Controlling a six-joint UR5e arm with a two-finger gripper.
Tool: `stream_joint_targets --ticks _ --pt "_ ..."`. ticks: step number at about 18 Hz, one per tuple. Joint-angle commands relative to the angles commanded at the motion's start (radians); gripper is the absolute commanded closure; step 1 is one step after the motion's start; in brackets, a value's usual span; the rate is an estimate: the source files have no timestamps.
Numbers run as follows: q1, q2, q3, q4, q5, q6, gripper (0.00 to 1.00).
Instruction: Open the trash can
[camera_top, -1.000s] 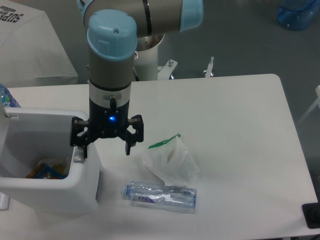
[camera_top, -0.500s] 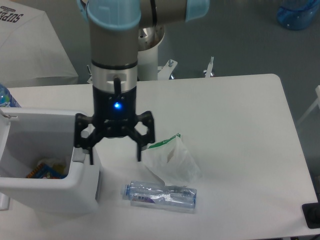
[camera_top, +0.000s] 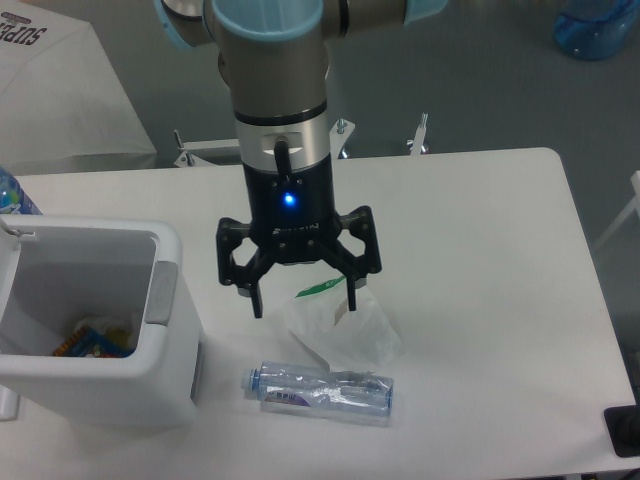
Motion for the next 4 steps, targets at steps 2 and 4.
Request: stream_joint_targets --ticks 2,4 --pt "0.015 -0.002 -0.002 0.000 0.002 0.002 0.00" --pt "0.028 -0.002 -0.005 -0.002 0.002 0.002 0.00"
